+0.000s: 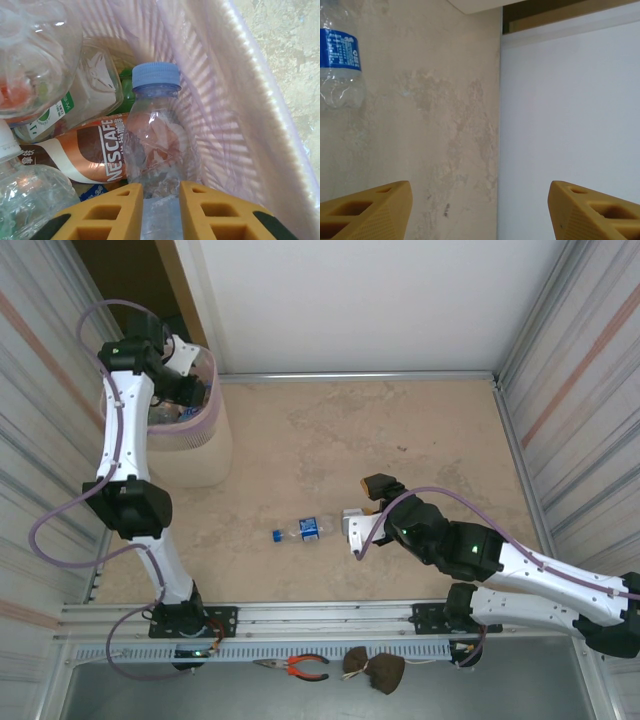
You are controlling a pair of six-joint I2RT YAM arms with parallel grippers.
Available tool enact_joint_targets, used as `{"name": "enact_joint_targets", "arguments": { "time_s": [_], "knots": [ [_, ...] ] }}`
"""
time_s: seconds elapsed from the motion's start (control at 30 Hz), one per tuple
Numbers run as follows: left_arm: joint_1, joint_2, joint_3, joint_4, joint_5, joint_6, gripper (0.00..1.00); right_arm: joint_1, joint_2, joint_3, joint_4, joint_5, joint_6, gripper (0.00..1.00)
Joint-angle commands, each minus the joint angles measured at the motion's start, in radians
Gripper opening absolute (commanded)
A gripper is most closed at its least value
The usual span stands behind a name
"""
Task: Put the plastic bottles in the bin
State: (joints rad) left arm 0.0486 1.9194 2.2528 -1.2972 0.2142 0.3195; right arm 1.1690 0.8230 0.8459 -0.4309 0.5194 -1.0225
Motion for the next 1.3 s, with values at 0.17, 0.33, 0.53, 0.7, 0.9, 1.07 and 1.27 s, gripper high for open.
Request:
{"name": "enact_joint_targets", "arguments": {
  "time_s": [0.17, 0.33, 0.53, 0.7, 0.9, 1.07, 1.27],
  "knots": [
    [0.02, -0.109, 0.025, 0.038, 0.065, -0.03, 0.29, -0.029, 0.045, 0.075, -0.076, -0.094, 0.119, 0.71],
    [0.028, -0.161, 0.017, 0.045, 0.052, -0.044, 0.29, -0.071, 0.079, 0.1, -0.111, -0.2, 0.164, 0.72],
    [0.031, -0.248, -0.042, 0.073, 0.099, -0.078, 0.32, -0.177, 0.156, 0.151, -0.162, -0.433, 0.219, 0.72],
    [0.031, -0.325, -0.113, 0.091, 0.172, -0.112, 0.35, -0.268, 0.267, 0.187, -0.157, -0.641, 0.232, 0.71],
    [0.031, -0.444, -0.253, 0.139, 0.237, -0.151, 0.39, -0.324, 0.425, 0.204, -0.103, -0.779, 0.197, 0.71],
    [0.032, -0.528, -0.34, 0.167, 0.268, -0.177, 0.41, -0.33, 0.556, 0.21, -0.047, -0.804, 0.151, 0.72],
    [0.031, -0.594, -0.41, 0.188, 0.307, -0.2, 0.43, -0.33, 0.7, 0.229, 0.013, -0.823, 0.136, 0.79]
  ]
}}
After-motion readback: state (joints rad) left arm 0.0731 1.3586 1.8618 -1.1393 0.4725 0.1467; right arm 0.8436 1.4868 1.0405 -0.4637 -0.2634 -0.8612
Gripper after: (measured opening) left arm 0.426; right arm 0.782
